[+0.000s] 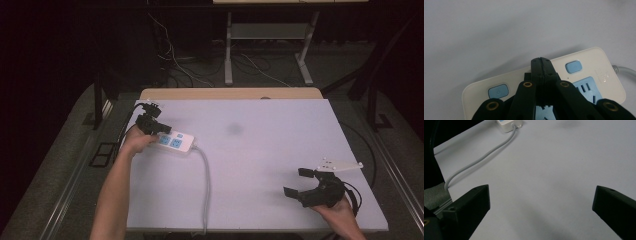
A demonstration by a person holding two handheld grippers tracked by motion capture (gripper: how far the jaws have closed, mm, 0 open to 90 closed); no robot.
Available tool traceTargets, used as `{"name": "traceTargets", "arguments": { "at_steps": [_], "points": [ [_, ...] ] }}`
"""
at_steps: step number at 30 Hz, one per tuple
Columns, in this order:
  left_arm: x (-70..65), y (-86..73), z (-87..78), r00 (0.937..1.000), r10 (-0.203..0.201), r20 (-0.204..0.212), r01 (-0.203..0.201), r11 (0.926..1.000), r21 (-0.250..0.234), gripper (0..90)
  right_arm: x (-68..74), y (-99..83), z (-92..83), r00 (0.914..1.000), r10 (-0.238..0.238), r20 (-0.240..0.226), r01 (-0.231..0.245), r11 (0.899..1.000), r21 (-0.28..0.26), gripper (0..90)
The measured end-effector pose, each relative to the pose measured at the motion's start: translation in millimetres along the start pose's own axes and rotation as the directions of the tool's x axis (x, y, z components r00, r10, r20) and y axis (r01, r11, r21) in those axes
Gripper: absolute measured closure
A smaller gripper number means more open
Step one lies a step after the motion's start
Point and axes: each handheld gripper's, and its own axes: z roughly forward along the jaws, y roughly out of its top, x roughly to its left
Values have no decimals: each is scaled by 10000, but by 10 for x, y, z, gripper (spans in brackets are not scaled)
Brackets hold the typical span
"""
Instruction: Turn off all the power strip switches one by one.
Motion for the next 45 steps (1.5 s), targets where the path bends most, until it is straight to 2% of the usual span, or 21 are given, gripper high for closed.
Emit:
{"name": "traceTargets", "arguments": {
  "at_steps": [13,21,25,35,40,42,43,45],
  "points": [
    [3,-9,6,10000,-79,20,79,10000,-29,897,-1,-2,3,10000,-8,20,8,10000,52,9],
    [-21,0,14,9998,-18,-173,19,10000,45,898,0,-3,6,10000,-48,5,48,10000,72,10],
    [-1,-3,9,9995,-320,-24,321,9995,48,897,1,-2,3,10000,-46,25,46,10000,41,10],
    [-25,7,8,9998,-86,-204,88,9999,96,896,-9,-4,-1,10000,28,36,-29,10000,33,9],
    [-10,-3,2,9995,-286,-109,286,9996,31,895,-16,-5,-3,10000,69,51,-69,10000,37,9],
    [7,3,-37,9990,-455,-56,453,9988,-184,895,-15,-4,-2,9999,71,71,-71,10000,35,9],
    [6,1,-40,9993,-311,-205,311,9995,-15,895,-14,-3,-1,10000,64,71,-64,10000,29,10],
    [20,-8,-72,9993,-353,-134,352,9993,-131,895,-12,-1,-1,10000,63,77,-63,10000,8,9]
  ]
}}
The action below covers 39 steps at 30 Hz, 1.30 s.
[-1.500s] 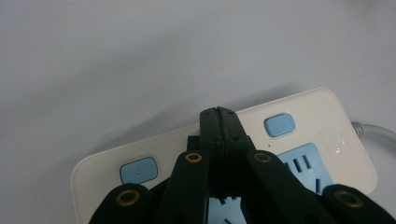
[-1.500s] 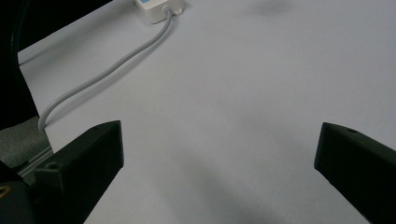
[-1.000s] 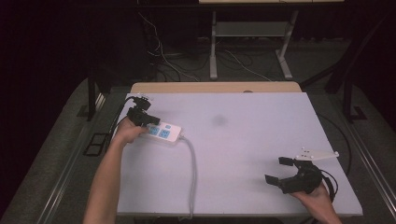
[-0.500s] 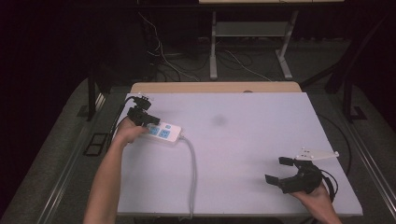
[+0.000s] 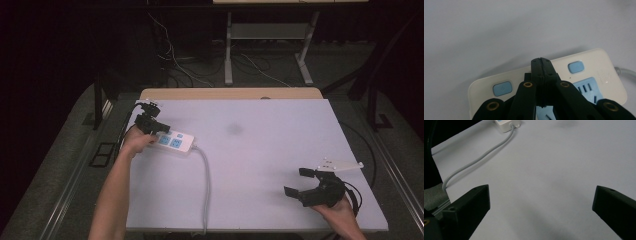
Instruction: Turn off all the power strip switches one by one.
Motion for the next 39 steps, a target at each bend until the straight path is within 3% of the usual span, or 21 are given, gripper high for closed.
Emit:
{"name": "traceTargets", "arguments": {
  "at_steps": [19,32,39],
  "points": [
    [155,33,-315,9994,-17,-341,-5,9979,-650,894,-14,-1,11,10000,5,32,-5,10000,48,10],
    [277,-45,-262,9969,-319,-715,282,9982,-531,893,-16,-5,18,10000,-14,63,13,10000,99,10],
    [277,-76,-170,9970,-171,-754,152,9995,-262,893,-13,-9,23,10000,-31,68,30,9999,157,9]
  ]
}}
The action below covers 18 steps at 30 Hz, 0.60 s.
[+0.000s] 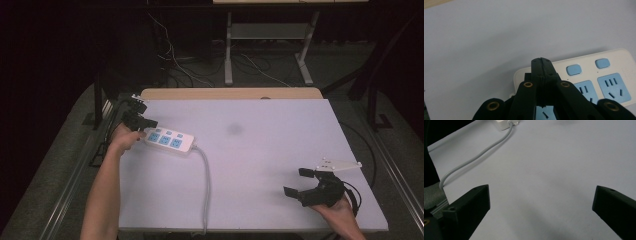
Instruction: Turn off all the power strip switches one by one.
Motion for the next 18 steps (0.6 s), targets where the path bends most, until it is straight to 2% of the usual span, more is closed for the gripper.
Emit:
{"name": "traceTargets", "arguments": {
  "at_steps": [13,18],
  "points": [
    [-32,-17,106,9998,156,82,-158,9996,245,893,-1,-2,0,10000,-13,7,13,10000,12,10],
    [-42,-6,128,9996,36,271,-42,9998,204,892,-1,-3,-5,10000,-12,15,12,10000,11,10]
  ]
}}
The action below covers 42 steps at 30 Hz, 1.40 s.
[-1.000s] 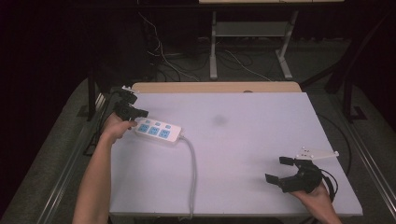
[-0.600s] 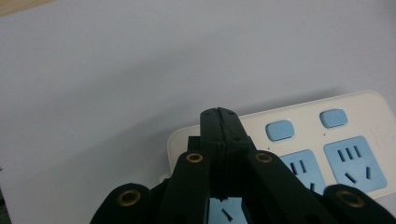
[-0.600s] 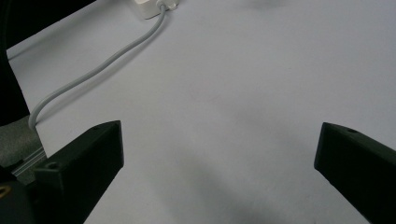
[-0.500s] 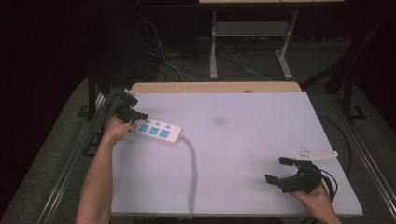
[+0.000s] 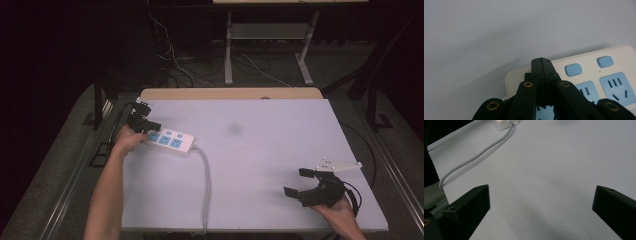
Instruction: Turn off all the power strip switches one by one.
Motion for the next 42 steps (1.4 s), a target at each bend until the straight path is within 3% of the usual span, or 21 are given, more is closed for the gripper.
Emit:
{"name": "traceTargets", "arguments": {
  "at_steps": [4,12,15,22,25,26,38,42],
  "points": [
    [-32,8,10,9998,184,-66,-184,9998,51,893,0,0,-4,10000,-6,5,6,10000,-2,10],
    [-9,-9,9,10000,38,69,-38,10000,-28,895,2,2,-13,10000,-42,19,42,10000,-36,10],
    [30,-40,12,9988,-342,343,351,9990,-261,897,3,1,-15,10000,-38,19,39,10000,-26,10],
    [23,-56,33,9988,-436,216,445,9980,-443,898,2,1,-17,10000,-44,11,44,10000,-20,10],
    [70,-106,37,9933,-984,609,1031,9915,-790,898,-1,0,-25,10000,-49,10,49,10000,-29,10],
    [76,-113,34,9931,-992,631,1042,9913,-800,898,-3,-1,-26,10000,-42,20,42,10000,-18,10],
    [-12,-74,30,9975,-708,34,709,9955,-622,896,2,1,-13,10000,-50,23,50,10000,-7,10],
    [-34,-90,30,9973,-730,-125,718,9944,-772,896,0,4,-23,10000,-47,28,47,10000,-63,10]
  ]
}}
